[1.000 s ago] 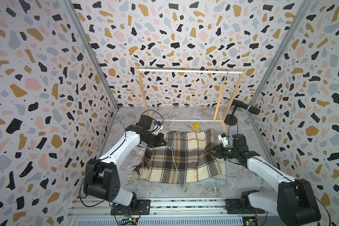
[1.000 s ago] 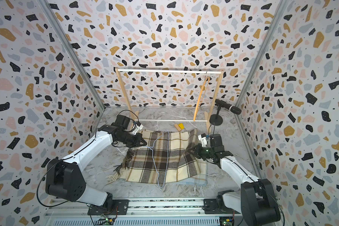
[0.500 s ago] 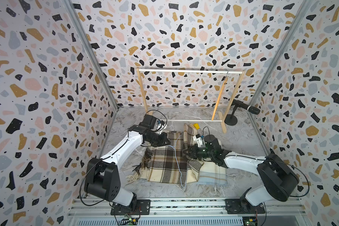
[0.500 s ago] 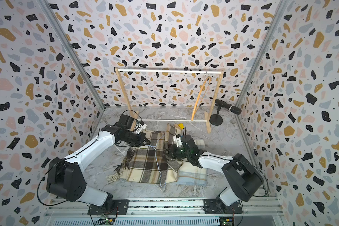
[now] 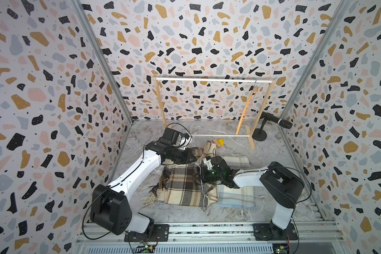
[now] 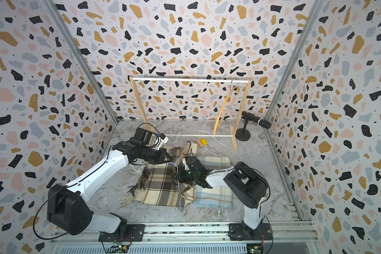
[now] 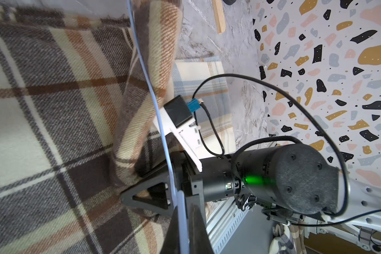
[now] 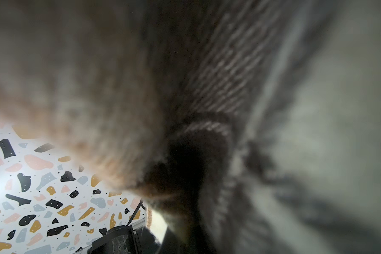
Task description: Hang the scarf on the hanger
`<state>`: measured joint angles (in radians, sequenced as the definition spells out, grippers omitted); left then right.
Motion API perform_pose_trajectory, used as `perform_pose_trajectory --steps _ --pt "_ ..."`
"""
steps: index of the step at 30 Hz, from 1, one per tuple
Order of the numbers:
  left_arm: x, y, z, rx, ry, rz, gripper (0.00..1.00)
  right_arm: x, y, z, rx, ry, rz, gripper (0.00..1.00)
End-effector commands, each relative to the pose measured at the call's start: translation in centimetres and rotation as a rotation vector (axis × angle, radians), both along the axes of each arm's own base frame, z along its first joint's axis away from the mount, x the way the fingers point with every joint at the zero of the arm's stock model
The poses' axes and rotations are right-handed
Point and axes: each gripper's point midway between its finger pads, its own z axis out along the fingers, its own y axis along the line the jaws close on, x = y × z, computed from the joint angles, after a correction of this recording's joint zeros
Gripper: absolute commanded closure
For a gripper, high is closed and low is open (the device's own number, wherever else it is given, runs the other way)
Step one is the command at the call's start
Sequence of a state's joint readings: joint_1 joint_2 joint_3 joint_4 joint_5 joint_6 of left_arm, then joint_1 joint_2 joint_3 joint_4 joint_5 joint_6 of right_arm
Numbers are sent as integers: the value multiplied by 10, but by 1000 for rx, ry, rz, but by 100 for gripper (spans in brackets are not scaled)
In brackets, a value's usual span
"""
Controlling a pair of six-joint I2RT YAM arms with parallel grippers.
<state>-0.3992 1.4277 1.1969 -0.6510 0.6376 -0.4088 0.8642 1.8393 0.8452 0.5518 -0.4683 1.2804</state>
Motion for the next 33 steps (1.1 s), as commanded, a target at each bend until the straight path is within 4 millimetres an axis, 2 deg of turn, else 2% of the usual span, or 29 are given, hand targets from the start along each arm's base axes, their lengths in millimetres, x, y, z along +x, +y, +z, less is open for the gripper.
perform_pose_trajectory --steps 1,3,6,8,11,14,17,20,22,33 --pt "5 -11 30 -67 -85 -25 100 -2 11 21 61 -35 16 91" --pt "6 -10 26 -58 -81 -21 100 -2 -5 16 8 -50 -19 82" --pt "8 -10 24 -49 -82 -13 100 0 -33 23 -48 -106 -58 68" --pt "10 -8 22 -35 -87 -1 100 -1 -51 25 -75 -120 -77 62" --pt "12 -4 20 -14 -92 15 100 -1 -73 32 -48 -122 -102 59" --pt "14 -2 18 6 -93 19 100 -2 -83 45 21 -141 -100 56" --pt "13 -2 15 15 -86 15 100 -5 -83 56 40 -182 -61 48" --pt "14 -1 15 17 -89 17 100 -5 -76 71 95 -228 -34 46" --pt "14 -1 15 19 -86 16 100 -4 -68 77 118 -239 -2 47" --pt "14 -1 15 24 -81 17 100 1 -26 78 136 -245 126 56"
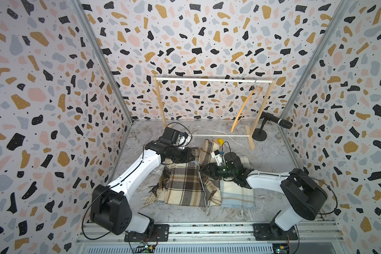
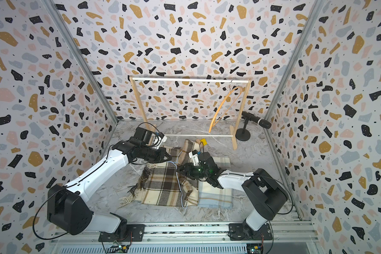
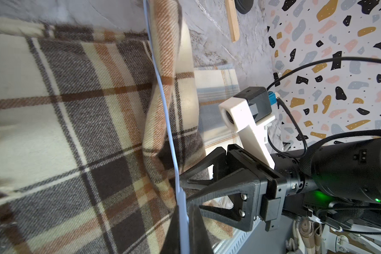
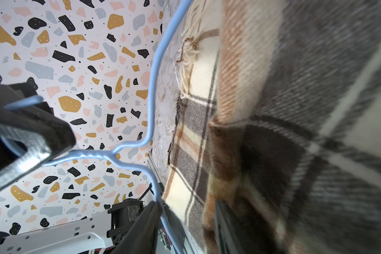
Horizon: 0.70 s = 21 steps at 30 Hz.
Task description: Hang the scarf on the hanger
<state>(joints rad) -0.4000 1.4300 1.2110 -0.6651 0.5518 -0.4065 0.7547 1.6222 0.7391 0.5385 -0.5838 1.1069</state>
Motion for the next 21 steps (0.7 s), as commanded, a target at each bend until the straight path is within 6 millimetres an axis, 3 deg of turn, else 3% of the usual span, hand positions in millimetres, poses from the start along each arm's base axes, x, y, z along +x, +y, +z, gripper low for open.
perform_pose_trajectory --steps 1,8,12,16,21 --pt "5 -10 19 -39 -54 -32 100 -4 18 24 52 -65 74 57" --pt "6 -11 17 -39 -50 -34 100 -6 21 20 48 -63 86 62" --pt "6 -14 23 -62 -58 -48 99 -5 16 10 -3 -48 65 79" --pt "5 -6 36 -75 -81 -50 87 -2 4 9 -30 -52 23 100" --pt "2 16 54 -93 -123 -6 64 -3 -11 13 -29 -56 -1 100"
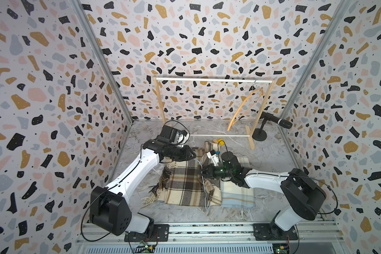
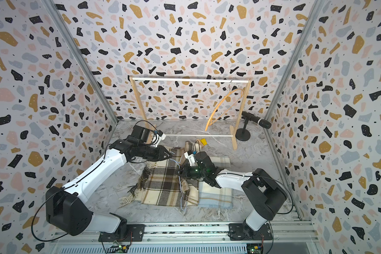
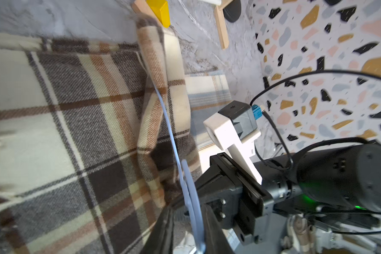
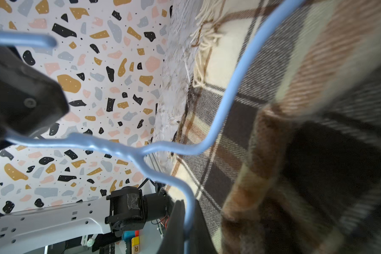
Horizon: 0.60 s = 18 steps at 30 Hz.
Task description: Hang the scarf on the hanger
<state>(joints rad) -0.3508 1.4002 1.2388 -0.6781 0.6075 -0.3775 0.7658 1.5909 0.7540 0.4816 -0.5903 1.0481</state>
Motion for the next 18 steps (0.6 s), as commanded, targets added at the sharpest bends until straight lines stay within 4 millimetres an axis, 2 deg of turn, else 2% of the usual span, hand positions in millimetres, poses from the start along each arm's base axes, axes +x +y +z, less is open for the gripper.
perform_pose_trajectory --steps 1,4,7,12,18 --pt "-2 14 32 -38 -88 14 59 3 -16 6 -13 -14 -44 100" --pt "-3 38 31 -13 -113 85 47 0 -24 5 -27 -18 -45 100" --pt "-5 45 13 -14 -77 125 39 -3 -30 3 -47 -27 -39 100" --pt "-5 23 -20 -141 9 111 37 -6 -37 1 -55 -39 -51 100" --pt "-6 -14 -57 -152 91 27 36 -5 -34 3 -43 -36 -43 100"
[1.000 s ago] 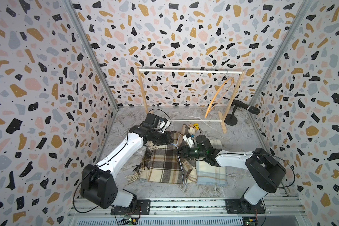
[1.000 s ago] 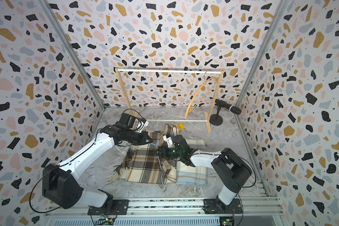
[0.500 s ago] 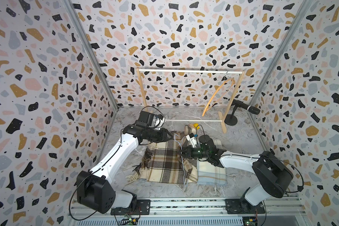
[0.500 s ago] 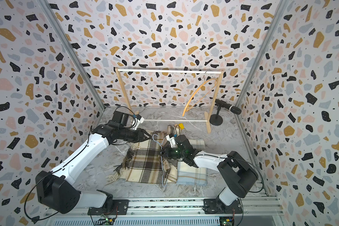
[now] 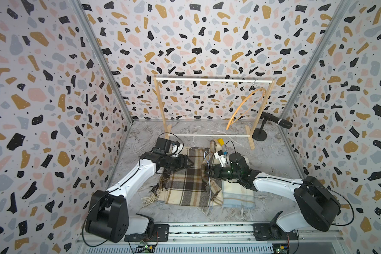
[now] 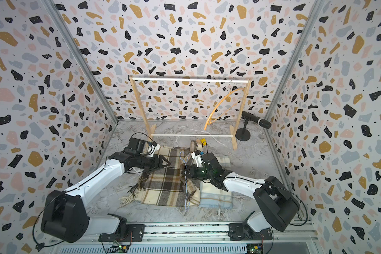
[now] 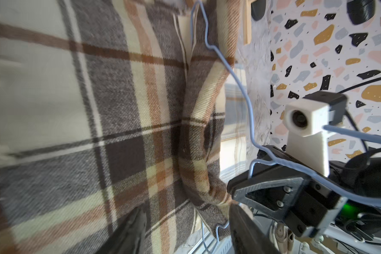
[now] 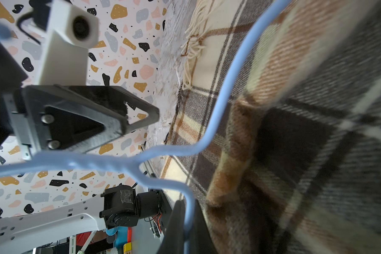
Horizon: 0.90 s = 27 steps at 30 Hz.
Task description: Hang the scarf on the hanger
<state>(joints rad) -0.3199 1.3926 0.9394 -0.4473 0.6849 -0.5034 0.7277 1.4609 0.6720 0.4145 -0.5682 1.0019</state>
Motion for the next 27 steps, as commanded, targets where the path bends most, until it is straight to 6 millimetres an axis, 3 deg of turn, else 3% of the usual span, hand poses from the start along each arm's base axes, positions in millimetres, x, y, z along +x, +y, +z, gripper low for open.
perform_pose_trajectory --steps 1,11,19,23,27 --pt "14 -26 9 -86 -67 -39 36 0 -4 -1 -14 -1 -4 100" --pt "22 -61 -43 -97 30 -94 37 0 -3 -2 8 4 -12 100" --pt "21 -86 -47 -150 45 -129 41 0 -3 -1 15 4 -10 100" --pt "21 -85 -55 -118 51 -129 56 0 -5 0 11 1 -18 100" --pt "20 -77 -56 -61 30 -132 84 -1 -9 4 0 -12 -27 100"
